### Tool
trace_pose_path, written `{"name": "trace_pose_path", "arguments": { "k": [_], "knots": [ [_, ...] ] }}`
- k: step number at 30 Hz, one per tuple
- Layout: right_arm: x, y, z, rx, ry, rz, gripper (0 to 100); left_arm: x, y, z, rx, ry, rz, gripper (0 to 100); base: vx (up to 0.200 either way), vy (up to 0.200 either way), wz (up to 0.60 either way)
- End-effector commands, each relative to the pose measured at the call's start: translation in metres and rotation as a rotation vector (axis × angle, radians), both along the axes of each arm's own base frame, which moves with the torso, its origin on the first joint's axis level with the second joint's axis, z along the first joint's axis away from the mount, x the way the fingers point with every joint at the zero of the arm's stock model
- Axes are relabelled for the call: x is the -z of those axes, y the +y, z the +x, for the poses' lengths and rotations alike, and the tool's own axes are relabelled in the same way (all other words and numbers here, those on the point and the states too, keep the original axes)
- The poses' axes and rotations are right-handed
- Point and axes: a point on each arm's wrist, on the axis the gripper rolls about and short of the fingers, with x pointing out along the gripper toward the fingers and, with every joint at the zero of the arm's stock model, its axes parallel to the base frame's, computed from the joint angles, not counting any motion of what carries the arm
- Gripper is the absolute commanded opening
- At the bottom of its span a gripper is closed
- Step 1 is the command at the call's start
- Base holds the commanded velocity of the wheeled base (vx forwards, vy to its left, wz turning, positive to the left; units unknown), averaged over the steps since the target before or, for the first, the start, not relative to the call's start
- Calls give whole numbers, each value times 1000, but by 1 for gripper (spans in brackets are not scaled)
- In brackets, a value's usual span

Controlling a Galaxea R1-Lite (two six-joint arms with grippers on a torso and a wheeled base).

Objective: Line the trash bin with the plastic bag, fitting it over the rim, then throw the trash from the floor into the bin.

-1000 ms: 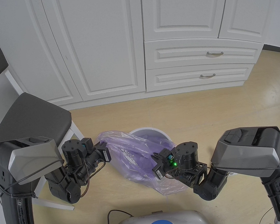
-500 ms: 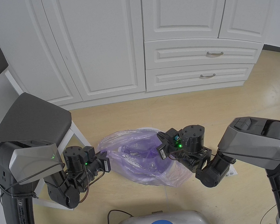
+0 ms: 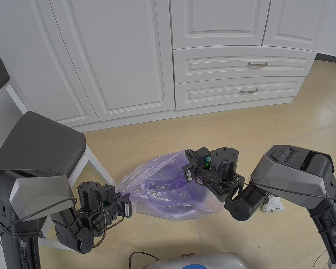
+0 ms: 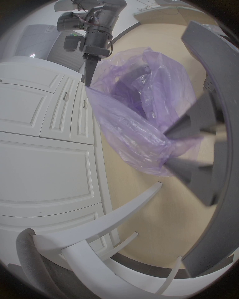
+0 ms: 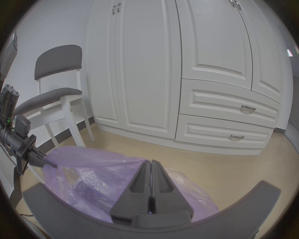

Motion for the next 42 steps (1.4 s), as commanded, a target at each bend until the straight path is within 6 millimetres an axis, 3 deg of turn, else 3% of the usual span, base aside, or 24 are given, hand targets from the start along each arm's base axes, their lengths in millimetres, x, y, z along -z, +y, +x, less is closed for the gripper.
{"name": "trace_pose_path", "arguments": {
  "k": [1, 7, 11, 16, 24, 28, 29, 32, 36, 37, 39, 42],
  "knots": [
    [8, 0, 4, 5, 5, -3, 0, -3, 0, -4, 5, 2, 3, 100, 0, 0, 0],
    [1, -4, 7, 5, -6, 13, 0, -39, 0, -29, 53, -38, 43, 100, 0, 0, 0],
    [0, -8, 23, 42, -7, 32, 0, -63, -3, -44, 80, -70, 41, 100, 0, 0, 0],
    [11, 4, 47, 84, -46, 134, 0, -65, -4, -44, 84, -79, 36, 100, 0, 0, 0],
    [11, 28, 62, 107, -135, 254, 0, -64, -7, -37, 82, -94, 21, 100, 0, 0, 0],
    [34, 41, 61, 90, -126, 246, 0, -59, -9, -33, 80, -99, 20, 100, 0, 0, 0],
    [41, 41, 61, 92, -116, 233, 100, -57, -9, -31, 79, -105, 15, 100, 0, 0, 0],
    [33, 38, 62, 93, -138, 243, 100, -56, -15, -26, 82, -142, -4, 100, 0, 0, 0],
    [-22, 29, 51, 85, -198, 289, 100, -57, -24, -22, 88, -170, -43, 100, 0, 0, 0],
    [-22, 29, 51, 85, -198, 289, 100, -57, -24, -22, 88, -170, -43, 100, 0, 0, 0],
    [-45, 9, 25, 57, -112, 224, 100, -58, -30, -21, 95, -167, -68, 100, 0, 0, 0],
    [-59, -9, 5, -56, -51, 169, 100, -57, -38, -16, 106, -178, -77, 100, 0, 0, 0]
  ]
}}
